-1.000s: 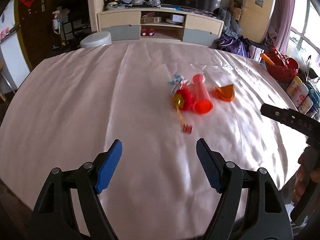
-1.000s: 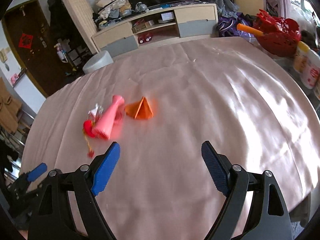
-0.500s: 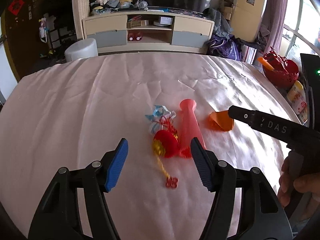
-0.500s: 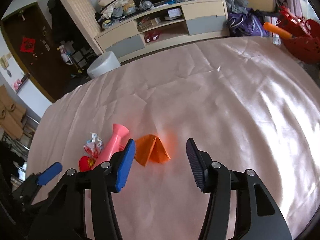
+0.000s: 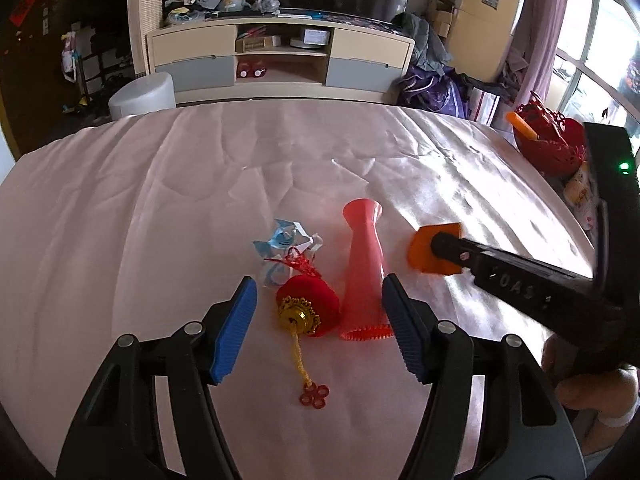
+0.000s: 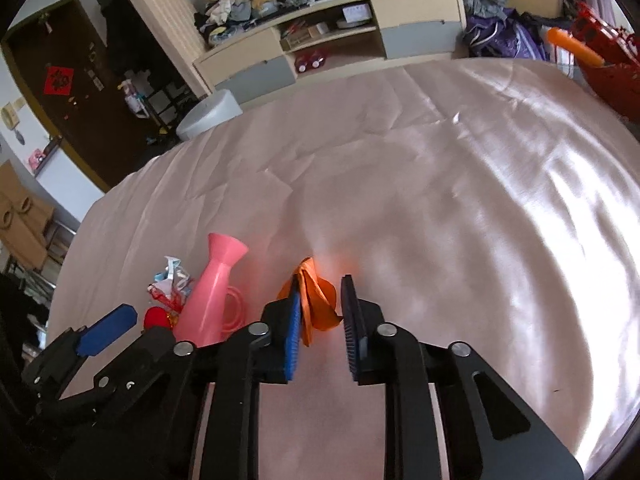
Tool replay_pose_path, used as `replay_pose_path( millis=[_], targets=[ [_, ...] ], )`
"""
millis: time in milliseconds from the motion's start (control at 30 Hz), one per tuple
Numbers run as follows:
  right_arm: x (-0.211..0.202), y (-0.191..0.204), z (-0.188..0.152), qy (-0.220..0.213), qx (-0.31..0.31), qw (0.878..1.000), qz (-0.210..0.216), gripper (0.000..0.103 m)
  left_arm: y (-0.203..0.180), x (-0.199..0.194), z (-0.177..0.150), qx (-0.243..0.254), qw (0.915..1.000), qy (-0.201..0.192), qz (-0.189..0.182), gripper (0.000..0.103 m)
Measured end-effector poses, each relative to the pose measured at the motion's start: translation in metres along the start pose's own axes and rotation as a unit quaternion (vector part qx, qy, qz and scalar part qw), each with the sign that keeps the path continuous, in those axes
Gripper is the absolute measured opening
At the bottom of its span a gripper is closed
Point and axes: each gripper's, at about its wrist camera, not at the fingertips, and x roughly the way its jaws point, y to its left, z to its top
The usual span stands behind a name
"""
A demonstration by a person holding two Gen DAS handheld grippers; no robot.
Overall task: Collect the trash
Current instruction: 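Grasp the orange cone with the right tool while the left grasps the red ornament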
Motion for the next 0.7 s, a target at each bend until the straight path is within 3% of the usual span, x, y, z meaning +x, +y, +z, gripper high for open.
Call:
replay_pose_path(
  millis=[167, 467, 700],
  targets=[
    [-0.016, -0.017, 0.006, -0.015, 0.000, 1.000, -0.017, 0.018, -0.004, 0.008, 0.001, -0.003, 1.0000, 0.005, -0.002, 0.062],
    [-0.022, -0.027, 0.005, -0.016, -0.004, 1.000, -0.019, 0.018, 0.012, -0.004, 0.007, -0.032, 0.9992, -0.021, 0.012, 0.060],
    [-0.019, -0.022, -0.001, -0.011, -0.010, 1.000, -0.012, 0.018, 0.015, 0.004, -0.006, -0.008, 0.9997, 0.008, 0.023, 0.058]
  ],
)
